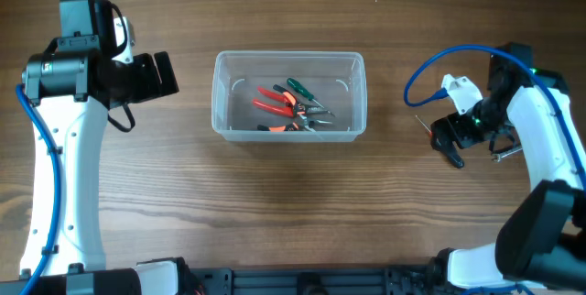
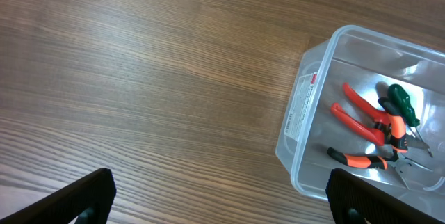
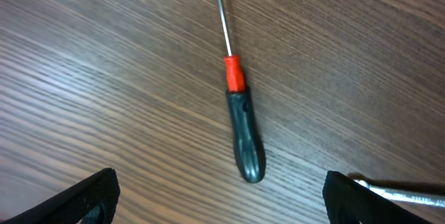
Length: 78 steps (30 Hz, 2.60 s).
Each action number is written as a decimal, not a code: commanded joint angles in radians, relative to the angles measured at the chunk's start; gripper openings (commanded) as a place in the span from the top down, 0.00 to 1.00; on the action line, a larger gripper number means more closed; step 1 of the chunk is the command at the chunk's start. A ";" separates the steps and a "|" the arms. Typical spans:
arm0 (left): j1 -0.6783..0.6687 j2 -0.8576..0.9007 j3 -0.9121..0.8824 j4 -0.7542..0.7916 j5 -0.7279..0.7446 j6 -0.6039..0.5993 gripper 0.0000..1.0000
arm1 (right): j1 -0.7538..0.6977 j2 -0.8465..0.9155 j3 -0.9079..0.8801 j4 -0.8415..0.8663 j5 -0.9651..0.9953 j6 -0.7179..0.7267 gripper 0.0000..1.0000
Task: Pack container
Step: 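Grasp the red-handled screwdriver with the right gripper, then drop the red-handled screwdriver into the container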
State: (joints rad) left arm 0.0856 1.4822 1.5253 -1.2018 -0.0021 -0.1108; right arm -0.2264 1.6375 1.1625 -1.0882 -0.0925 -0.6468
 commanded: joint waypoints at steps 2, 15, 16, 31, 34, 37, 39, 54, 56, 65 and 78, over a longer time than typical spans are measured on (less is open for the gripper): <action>0.005 0.005 0.013 0.000 0.012 -0.002 0.00 | -0.011 0.073 -0.006 0.014 0.062 -0.074 0.06; 0.004 0.005 0.013 0.000 0.012 -0.002 0.00 | -0.014 0.193 -0.125 0.200 0.095 -0.173 0.09; 0.004 0.005 0.013 0.000 0.012 -0.002 0.00 | -0.014 0.196 -0.148 0.217 0.095 -0.174 0.09; 0.005 0.005 0.013 0.000 0.012 -0.002 0.00 | -0.014 0.204 -0.253 0.296 0.095 -0.192 0.61; 0.004 0.005 0.013 0.000 0.012 -0.002 0.00 | -0.014 0.204 -0.253 0.296 0.095 -0.191 0.72; 0.004 0.005 0.013 0.000 0.012 -0.002 0.00 | -0.014 0.204 -0.253 0.304 0.095 -0.187 0.89; 0.004 0.005 0.013 0.000 0.012 -0.002 0.00 | -0.014 0.204 -0.253 0.314 0.092 -0.187 0.96; 0.004 0.005 0.013 0.000 0.012 -0.002 0.00 | 0.065 0.180 0.330 0.087 0.040 0.340 0.96; 0.004 0.005 0.013 0.000 0.012 -0.002 0.00 | 0.141 0.176 0.483 0.000 0.040 0.328 0.96; 0.004 0.005 0.013 0.000 0.012 -0.002 0.00 | 0.556 0.177 0.661 -0.114 -0.017 -0.229 0.96; 0.004 0.005 0.013 -0.001 0.012 -0.002 0.00 | 0.639 0.501 0.574 -0.089 -0.176 -0.528 0.96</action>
State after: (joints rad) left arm 0.0856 1.4822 1.5253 -1.2049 -0.0021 -0.1108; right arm 0.4118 2.0819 1.7416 -1.1831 -0.2314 -1.1542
